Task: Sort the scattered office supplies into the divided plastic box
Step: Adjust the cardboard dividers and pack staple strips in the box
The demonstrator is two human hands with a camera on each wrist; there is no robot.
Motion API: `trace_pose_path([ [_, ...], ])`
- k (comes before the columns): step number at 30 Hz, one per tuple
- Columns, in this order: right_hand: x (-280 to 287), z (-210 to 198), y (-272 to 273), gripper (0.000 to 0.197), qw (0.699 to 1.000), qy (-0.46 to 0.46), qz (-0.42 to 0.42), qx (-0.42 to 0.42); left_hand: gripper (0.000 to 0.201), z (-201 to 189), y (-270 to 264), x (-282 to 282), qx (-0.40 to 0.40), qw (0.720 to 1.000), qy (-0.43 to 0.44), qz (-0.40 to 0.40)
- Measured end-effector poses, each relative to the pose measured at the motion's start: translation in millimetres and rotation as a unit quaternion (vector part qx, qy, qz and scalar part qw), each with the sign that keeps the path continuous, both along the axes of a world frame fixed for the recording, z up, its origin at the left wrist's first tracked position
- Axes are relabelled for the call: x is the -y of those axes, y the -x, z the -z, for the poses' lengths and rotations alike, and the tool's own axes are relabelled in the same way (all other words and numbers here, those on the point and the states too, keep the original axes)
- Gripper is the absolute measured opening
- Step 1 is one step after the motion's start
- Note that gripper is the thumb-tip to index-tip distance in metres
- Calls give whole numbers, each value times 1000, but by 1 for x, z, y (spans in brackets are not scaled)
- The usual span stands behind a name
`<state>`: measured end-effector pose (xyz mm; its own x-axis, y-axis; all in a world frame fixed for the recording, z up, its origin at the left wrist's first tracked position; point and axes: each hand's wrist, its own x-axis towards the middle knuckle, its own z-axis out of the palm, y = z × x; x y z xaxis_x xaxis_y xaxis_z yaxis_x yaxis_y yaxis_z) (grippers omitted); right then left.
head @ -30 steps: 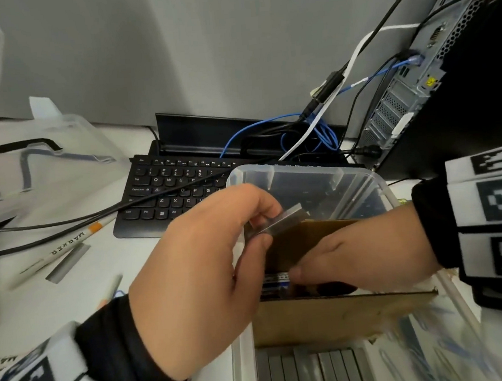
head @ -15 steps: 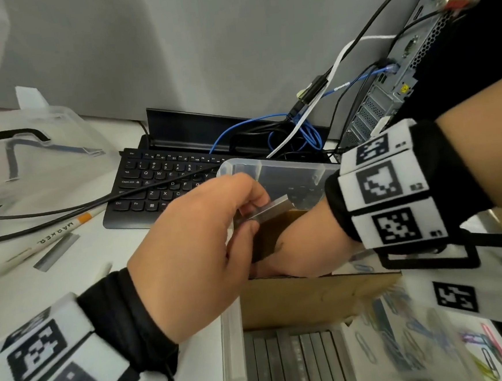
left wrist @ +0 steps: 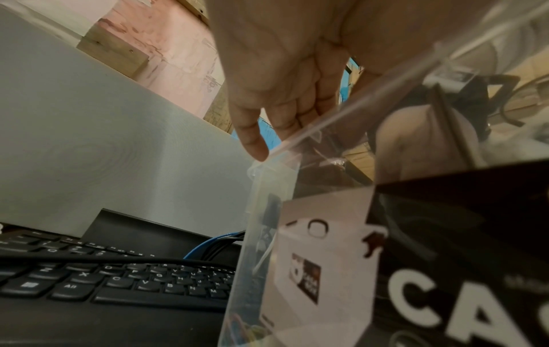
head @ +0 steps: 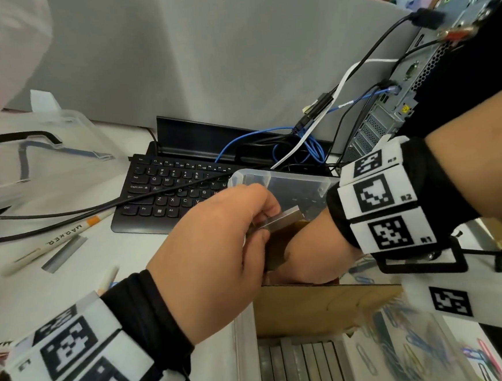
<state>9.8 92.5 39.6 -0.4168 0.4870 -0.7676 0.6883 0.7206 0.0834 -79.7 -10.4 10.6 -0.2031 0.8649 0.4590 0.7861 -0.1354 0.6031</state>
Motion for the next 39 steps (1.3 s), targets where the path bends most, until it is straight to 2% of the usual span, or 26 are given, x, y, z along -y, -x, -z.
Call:
trace_pose_path([
  [2, 0, -2, 2, 51, 998, 35, 45, 18, 19, 0, 0, 0, -1, 1000, -1, -1],
  [4, -4, -12, -1, 39, 992, 76, 99, 21, 19, 2, 0, 0, 0, 1000, -5, -1],
  [7, -14, -29, -10, 32, 990, 102, 94, 18, 19, 2, 0, 0, -1, 1000, -9, -1],
  [10, -18, -46, -18, 45, 990, 118, 77, 8, 20, 2, 0, 1, 3, 1000, -10, -3],
  [13, -21, -66, -30, 47, 984, 143, 98, -50, 17, -1, 0, 2, 17, 1000, -16, -6],
  [16, -23, -85, -49, 43, 968, 162, 119, -152, 13, -7, -5, 5, 61, 998, -20, -15],
  [19, -24, -92, -67, 47, 926, 216, 156, -268, 12, -14, -8, 8, 143, 989, -32, -17],
  [22, -18, -96, -81, 55, 880, 247, 171, -367, 17, -28, -16, 14, 263, 964, -49, 4],
  [25, -10, -91, -92, 55, 830, 276, 190, -446, 24, -36, -22, 17, 328, 944, -29, 26],
  [28, -1, -85, -105, 54, 785, 309, 194, -501, 25, -40, -29, 21, 353, 935, -1, 34],
  [33, 9, -79, -116, 47, 731, 346, 176, -562, 23, -48, -40, 29, 388, 920, 13, 45],
  [36, 14, -76, -117, 43, 712, 354, 170, -582, 28, -55, -43, 31, 394, 918, 10, 50],
  [39, 17, -74, -118, 43, 704, 355, 158, -595, 23, -59, -43, 32, 398, 916, 23, 55],
])
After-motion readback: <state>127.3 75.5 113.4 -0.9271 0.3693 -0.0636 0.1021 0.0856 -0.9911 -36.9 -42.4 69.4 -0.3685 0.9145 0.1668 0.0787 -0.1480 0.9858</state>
